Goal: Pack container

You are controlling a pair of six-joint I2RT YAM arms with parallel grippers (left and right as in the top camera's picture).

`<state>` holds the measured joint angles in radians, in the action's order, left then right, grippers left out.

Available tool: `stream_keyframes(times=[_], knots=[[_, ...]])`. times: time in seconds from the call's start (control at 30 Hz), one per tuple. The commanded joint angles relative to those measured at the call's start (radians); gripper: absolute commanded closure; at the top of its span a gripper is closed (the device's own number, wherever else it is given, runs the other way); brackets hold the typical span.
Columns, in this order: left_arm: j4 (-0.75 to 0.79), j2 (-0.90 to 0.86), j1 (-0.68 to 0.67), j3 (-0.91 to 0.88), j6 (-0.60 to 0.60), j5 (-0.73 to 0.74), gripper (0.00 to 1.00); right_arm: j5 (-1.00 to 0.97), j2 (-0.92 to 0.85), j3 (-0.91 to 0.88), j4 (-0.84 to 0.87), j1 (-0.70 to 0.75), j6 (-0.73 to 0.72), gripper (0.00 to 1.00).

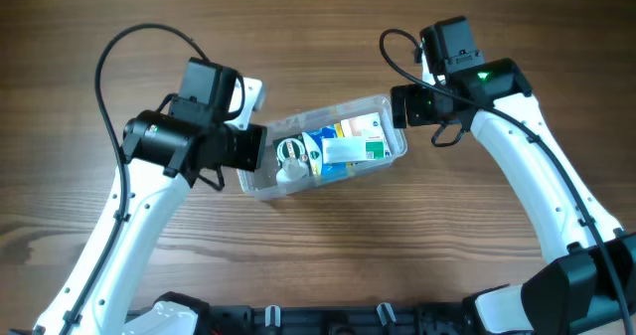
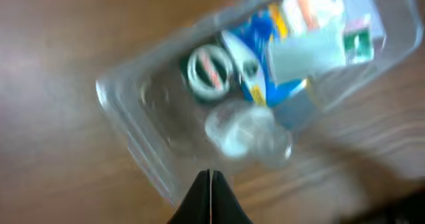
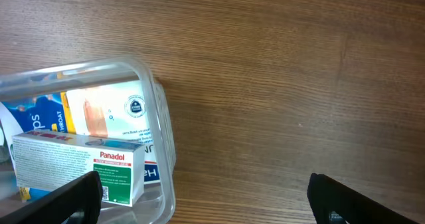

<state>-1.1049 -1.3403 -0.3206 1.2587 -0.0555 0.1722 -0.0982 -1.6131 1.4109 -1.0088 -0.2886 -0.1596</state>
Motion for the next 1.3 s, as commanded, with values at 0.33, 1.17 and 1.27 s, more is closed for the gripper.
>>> stream_keyframes(times=[0.33,1.17,1.27], knots=[[-0.25,0.016,-0.074,-0.053,-0.443,0.103,0.96,-0.013,-0.013,0.015,0.003,0.003,0.002,0.0],[0.13,0.013,-0.142,-0.369,-0.536,-0.082,0.96,-0.013,-0.013,0.015,0.003,0.003,0.003,0.0],[0.152,0.002,-0.142,-0.37,-0.535,-0.096,0.96,-0.013,-0.013,0.015,0.003,0.003,0.002,0.0]])
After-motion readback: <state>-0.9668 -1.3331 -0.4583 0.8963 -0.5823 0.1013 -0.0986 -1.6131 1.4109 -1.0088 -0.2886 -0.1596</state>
